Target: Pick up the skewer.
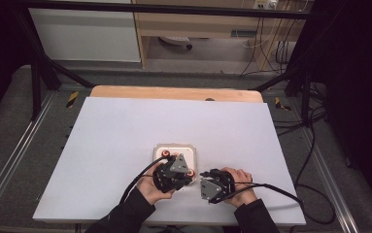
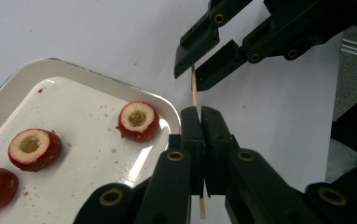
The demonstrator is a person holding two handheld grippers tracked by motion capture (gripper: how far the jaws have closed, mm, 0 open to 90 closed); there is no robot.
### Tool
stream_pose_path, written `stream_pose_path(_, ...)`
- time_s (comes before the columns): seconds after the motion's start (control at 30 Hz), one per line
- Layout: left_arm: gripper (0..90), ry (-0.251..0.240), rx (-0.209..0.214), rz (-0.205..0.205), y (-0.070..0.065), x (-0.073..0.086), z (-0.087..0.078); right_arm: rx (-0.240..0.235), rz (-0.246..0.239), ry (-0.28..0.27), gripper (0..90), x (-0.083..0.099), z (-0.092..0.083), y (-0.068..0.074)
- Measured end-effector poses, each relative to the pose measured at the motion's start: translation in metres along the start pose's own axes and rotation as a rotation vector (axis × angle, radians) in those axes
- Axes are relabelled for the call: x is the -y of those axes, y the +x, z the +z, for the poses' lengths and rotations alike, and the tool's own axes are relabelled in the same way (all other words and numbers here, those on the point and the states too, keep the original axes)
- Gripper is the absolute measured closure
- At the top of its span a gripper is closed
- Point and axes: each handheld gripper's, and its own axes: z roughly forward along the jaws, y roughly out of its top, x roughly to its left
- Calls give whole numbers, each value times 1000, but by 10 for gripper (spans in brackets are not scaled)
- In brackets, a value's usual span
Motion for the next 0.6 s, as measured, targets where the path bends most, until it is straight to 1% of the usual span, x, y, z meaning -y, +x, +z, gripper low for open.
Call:
stream_pose_path(0.07, 884, 0, 1, 2, 0, 0, 0, -2, -14, 7, 786, 0, 0, 1)
stream_pose_path(0.1, 884, 0, 1, 2, -1, 0, 0, -3, -29, 7, 793, 0, 1, 1)
stream_pose_path(0.2, 884, 2, 4, 5, -1, 0, 0, 2, -42, 12, 823, 0, 0, 1)
stream_pose_path(0.37, 884, 2, 4, 4, -1, 1, 0, 4, -84, 26, 877, 1, 0, 2)
stream_pose_path(0.53, 883, 2, 6, 1, 0, 2, 1, 0, -100, 31, 887, 0, 0, 2)
stream_pose_path(0.6, 880, 6, 9, -3, 1, 2, 1, 7, -104, 34, 888, 0, -1, 2)
